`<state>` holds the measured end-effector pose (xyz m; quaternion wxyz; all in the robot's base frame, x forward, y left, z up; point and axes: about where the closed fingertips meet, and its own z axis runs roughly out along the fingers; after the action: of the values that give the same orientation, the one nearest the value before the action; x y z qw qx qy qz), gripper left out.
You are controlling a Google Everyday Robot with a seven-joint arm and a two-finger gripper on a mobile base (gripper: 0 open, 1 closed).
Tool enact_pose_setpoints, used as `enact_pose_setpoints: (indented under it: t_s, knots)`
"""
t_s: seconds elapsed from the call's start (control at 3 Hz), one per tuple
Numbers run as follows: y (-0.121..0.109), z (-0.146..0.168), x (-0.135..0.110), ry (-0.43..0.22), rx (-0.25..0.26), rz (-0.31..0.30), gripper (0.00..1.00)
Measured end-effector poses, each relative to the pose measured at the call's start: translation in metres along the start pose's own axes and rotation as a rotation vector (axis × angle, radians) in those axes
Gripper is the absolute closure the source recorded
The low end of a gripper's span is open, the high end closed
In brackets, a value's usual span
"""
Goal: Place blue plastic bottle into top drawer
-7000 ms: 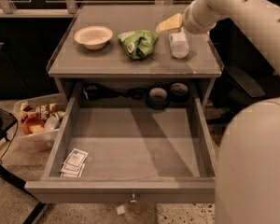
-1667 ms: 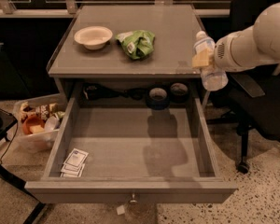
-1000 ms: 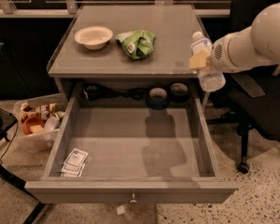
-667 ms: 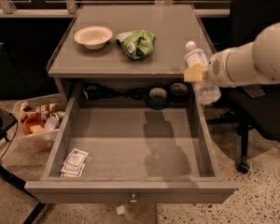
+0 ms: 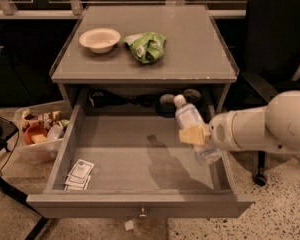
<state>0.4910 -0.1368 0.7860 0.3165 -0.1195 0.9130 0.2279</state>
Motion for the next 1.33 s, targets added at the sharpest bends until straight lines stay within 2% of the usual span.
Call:
enact_pose_setpoints:
  t_s: [0.33,0.67,1.0,1.33]
  knots:
    - [0.010,0.026,0.056,0.095,0.009,-0.254,1.00]
    - [0.020,0.063,0.089,0.167,0.063,-0.570,1.00]
    - [0.021,0.072,0.089,0.144,0.156,-0.744,1.00]
    - [0.026,0.061,0.064,0.098,0.229,-0.808,1.00]
